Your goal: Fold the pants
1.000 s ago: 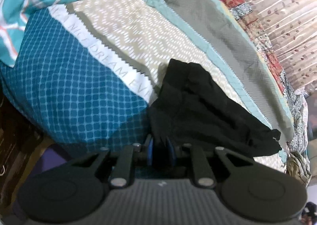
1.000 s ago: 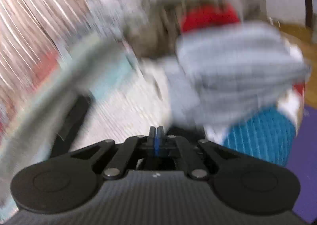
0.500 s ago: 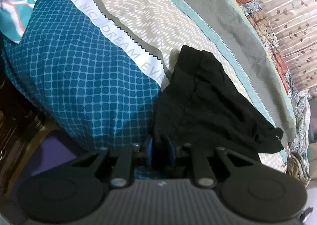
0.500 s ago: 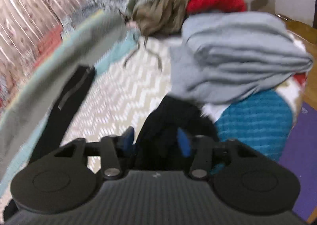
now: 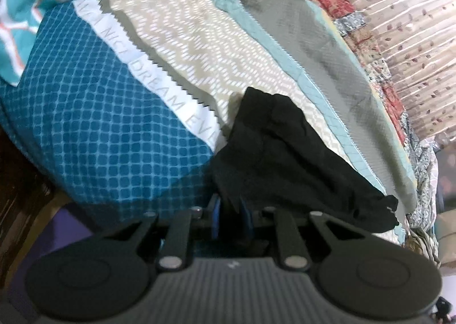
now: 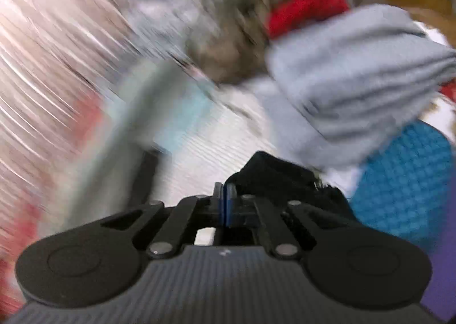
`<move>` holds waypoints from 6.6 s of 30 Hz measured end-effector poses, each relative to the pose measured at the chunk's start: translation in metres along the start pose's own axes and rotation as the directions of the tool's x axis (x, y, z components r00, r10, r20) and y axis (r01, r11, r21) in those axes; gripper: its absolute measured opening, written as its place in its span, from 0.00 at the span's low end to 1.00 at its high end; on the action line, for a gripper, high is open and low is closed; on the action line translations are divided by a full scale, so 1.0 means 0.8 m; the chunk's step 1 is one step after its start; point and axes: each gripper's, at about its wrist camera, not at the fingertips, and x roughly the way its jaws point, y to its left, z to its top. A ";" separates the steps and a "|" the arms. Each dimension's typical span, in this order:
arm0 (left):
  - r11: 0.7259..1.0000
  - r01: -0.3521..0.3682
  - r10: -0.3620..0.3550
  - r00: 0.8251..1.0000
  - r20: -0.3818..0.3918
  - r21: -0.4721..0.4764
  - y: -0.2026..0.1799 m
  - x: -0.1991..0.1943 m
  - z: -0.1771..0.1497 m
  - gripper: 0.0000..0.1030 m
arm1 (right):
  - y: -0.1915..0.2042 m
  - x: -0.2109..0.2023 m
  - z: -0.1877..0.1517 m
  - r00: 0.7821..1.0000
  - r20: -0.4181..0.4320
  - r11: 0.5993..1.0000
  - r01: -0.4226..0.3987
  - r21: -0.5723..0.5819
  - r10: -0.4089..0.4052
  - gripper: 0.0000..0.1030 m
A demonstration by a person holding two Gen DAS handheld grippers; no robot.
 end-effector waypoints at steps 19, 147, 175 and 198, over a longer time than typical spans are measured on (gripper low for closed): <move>0.992 -0.104 0.112 0.988 0.106 -0.078 0.037 -0.044 0.020 0.38 | -0.101 -0.084 -0.015 0.943 0.184 0.953 0.295 -0.071 -0.278 0.08; 0.647 -0.323 0.205 0.946 0.250 0.691 -0.236 0.246 0.087 0.07 | 0.198 0.408 0.010 0.962 -0.134 0.917 0.176 -0.358 -0.237 0.07; 0.838 -0.184 0.057 0.966 0.253 0.513 -0.077 -0.019 -0.137 0.05 | -0.137 -0.012 -0.029 0.989 -0.146 0.997 0.010 0.074 0.001 0.07; 0.982 0.171 -0.164 0.983 0.082 -0.083 -0.007 0.009 -0.100 0.83 | -0.141 0.051 -0.022 0.989 -0.147 0.984 0.037 0.174 -0.011 0.40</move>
